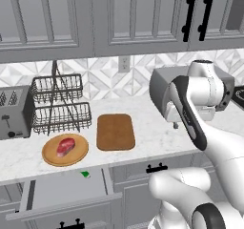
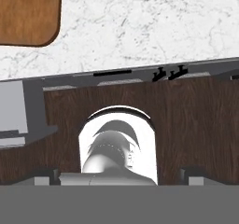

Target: Pick up the knife from the drawer and place it on the cutting board. Then place the meat from the plate to the cutting board.

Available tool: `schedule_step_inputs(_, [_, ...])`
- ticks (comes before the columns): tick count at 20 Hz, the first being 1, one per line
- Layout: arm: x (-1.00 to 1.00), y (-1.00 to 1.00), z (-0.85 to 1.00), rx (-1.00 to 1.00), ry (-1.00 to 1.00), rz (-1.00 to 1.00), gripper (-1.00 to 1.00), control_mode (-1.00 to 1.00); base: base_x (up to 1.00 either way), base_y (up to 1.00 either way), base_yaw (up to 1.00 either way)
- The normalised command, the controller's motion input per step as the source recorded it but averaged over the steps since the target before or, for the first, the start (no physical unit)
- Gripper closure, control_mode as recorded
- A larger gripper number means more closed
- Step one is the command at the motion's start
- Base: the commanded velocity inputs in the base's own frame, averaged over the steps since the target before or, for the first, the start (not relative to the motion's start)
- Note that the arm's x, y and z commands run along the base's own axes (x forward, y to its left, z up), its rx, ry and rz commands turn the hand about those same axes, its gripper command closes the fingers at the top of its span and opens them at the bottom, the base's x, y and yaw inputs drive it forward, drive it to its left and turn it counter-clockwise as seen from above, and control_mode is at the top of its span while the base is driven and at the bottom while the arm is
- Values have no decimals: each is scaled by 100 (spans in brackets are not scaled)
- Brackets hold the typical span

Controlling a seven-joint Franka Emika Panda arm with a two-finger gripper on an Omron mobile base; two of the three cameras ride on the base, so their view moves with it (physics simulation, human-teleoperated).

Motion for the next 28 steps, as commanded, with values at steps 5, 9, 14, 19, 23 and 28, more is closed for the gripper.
schedule_step_inputs(5, [0, 0, 0, 0, 0, 0, -100, 100, 4, -3, 0])
schedule_step_inputs(9, [1, 16, -1, 0, 0, 1, -100, -100, 0, 0, 0])
schedule_step_inputs(14, [20, 86, -35, 0, 1, 12, -100, -100, 0, 0, 0])
schedule_step_inputs(19, [25, 86, -69, 1, 5, 15, -100, -100, 0, 0, 0])
schedule_step_inputs(23, [49, 76, -62, 0, 10, 15, -100, -100, 0, 0, 0])
schedule_step_inputs(28, [21, 56, -38, -2, 5, 3, -100, -100, 0, 0, 0])
